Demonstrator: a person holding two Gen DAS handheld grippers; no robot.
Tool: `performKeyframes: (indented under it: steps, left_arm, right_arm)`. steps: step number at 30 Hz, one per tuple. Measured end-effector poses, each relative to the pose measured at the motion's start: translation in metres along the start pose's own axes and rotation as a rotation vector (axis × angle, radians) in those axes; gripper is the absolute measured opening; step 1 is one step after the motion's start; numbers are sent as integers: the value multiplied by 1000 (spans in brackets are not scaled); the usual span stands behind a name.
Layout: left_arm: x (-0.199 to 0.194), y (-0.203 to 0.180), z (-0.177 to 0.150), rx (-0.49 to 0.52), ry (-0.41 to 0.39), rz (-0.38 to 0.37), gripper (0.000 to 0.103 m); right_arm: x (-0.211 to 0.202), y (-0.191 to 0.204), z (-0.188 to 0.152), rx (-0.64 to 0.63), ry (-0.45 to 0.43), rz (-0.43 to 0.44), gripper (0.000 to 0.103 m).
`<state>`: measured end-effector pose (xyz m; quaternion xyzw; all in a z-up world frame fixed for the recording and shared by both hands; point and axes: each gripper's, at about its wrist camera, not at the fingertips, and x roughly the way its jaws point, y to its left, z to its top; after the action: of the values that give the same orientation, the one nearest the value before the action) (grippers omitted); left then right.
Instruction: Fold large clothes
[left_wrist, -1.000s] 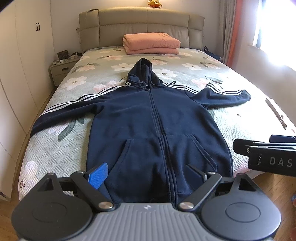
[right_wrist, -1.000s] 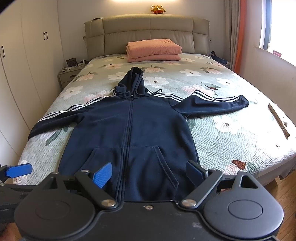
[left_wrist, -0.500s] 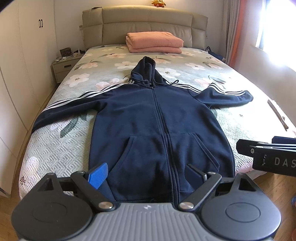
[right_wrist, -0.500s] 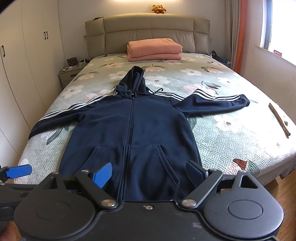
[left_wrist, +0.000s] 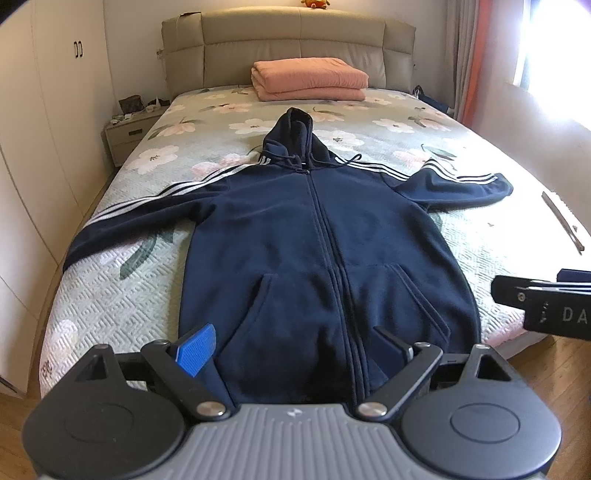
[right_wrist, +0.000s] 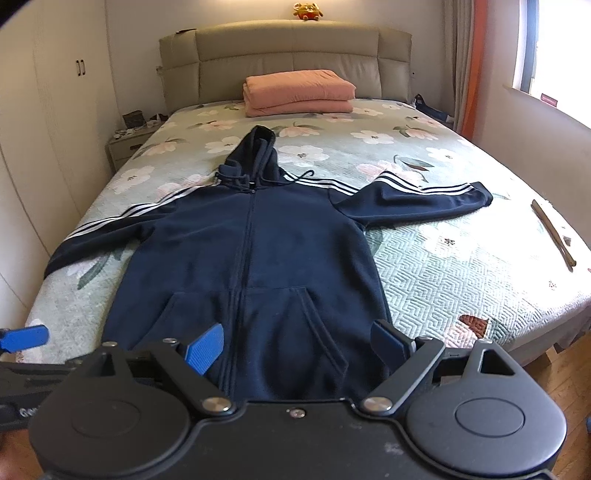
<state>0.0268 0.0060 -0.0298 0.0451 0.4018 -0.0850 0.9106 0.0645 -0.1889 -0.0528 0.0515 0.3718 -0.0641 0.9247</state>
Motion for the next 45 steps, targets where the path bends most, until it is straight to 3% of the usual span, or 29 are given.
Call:
performKeyframes:
  steps: [8, 15, 22, 27, 31, 39, 41, 43, 45]
  left_arm:
    - [56, -11, 46, 4, -8, 1, 91]
    - [139, -23, 104, 17, -52, 30, 91]
    - [221, -33, 145, 24, -123, 35, 91]
    - [276, -38, 156, 31, -149, 40, 91]
    - [309, -36, 153, 33, -121, 32, 91]
    - [342, -30, 136, 34, -89, 85, 91]
    - [344, -31, 132, 42, -88, 101, 91]
    - [347, -32, 130, 44, -83, 111, 91]
    - [348, -32, 130, 32, -69, 98, 91]
  right_arm:
    - [63, -46, 33, 46, -12, -19, 103]
    - [164, -167, 91, 231, -82, -85, 103]
    - [282, -293, 151, 284, -194, -221, 100]
    - [370, -380, 186, 392, -189, -287, 98]
    - [435, -440, 201, 499, -185, -335, 98]
    - [506, -483, 197, 642, -170, -346, 98]
    - [515, -483, 196, 645, -157, -329, 91]
    - [520, -479, 198, 623, -148, -367, 82]
    - [521, -475, 202, 602, -140, -402, 52]
